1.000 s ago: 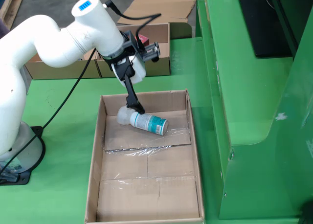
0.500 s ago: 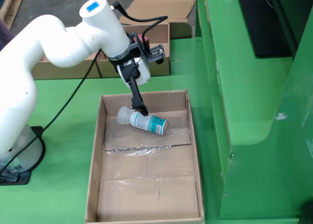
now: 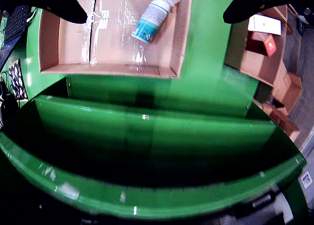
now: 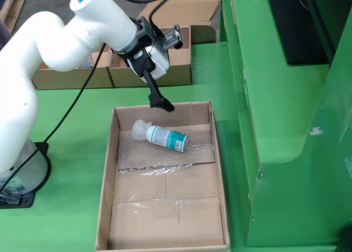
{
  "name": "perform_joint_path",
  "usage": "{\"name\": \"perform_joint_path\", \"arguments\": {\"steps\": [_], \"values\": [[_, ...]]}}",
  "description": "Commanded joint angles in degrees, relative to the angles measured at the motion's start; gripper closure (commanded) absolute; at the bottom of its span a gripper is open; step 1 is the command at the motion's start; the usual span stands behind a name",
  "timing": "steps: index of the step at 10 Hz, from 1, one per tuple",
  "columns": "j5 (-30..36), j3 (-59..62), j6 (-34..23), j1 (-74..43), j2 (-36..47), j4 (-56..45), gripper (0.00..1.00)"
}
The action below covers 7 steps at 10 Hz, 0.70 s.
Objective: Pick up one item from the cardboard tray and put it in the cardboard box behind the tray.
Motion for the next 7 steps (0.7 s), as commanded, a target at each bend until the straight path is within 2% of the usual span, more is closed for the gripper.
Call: {"name": "perform_joint_path", "arguments": {"steps": [1,4,7], "values": [[-0.17,-15.21,0.08,0.06,7.12,8.36,0.0],[0.31,-25.51,0.59,0.11,11.1,13.62,0.0],[0.22,-29.37,0.77,0.22,12.09,15.67,0.0]]}}
